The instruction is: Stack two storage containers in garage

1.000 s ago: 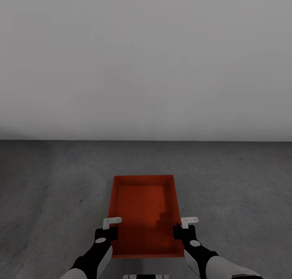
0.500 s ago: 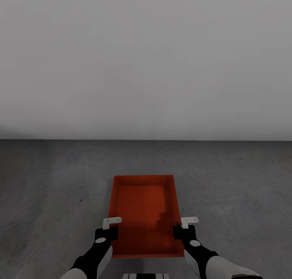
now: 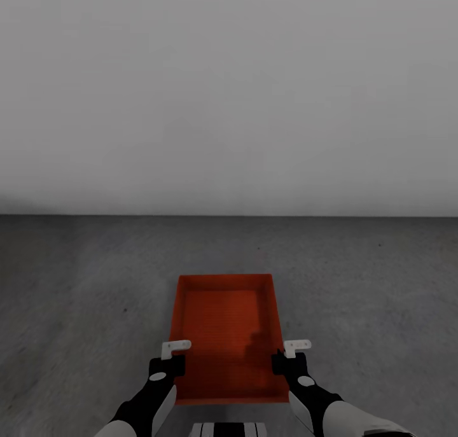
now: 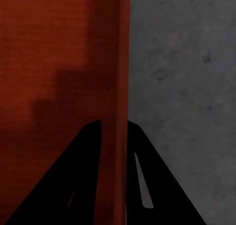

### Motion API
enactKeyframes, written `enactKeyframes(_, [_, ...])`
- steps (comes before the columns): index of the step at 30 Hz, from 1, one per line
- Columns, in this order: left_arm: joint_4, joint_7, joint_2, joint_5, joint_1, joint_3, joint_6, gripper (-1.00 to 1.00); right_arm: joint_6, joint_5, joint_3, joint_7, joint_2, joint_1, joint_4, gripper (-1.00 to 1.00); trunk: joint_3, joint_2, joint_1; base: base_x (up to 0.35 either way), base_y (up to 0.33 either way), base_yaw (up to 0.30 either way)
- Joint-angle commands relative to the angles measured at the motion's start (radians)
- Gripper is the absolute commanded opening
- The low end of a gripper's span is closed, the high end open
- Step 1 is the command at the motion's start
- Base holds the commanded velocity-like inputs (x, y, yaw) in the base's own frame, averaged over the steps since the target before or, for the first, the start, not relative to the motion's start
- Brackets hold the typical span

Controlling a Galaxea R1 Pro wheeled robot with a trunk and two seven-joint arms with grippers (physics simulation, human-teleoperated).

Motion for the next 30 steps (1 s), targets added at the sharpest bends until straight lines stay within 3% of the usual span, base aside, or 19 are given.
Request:
enactKeyframes(1, [-0.043,0.010,0.008,-0.017,-0.001,0.038,0.002,-1.00,-0.003,-0.004,-0.022,-0.008,0.000,0.000,0.002,-1.00,-0.001,-0.001,0.000,0.000,0.000,0.000])
enactKeyframes(23, [-0.043,0.011,0.008,-0.017,-0.001,0.038,0.002,-1.00,-0.003,-0.005,-0.022,-0.008,0.000,0.000,0.002,-1.00,-0.001,-0.001,0.000,0.000,0.000,0.000])
enactKeyframes(30, [-0.043,0.010,0.008,-0.017,-0.001,0.038,0.003,-1.00,-0.003,-0.005,-0.022,-0.008,0.000,0.000,0.002,-1.00,-0.023,-0.050,0.027,0.000,0.000,0.000])
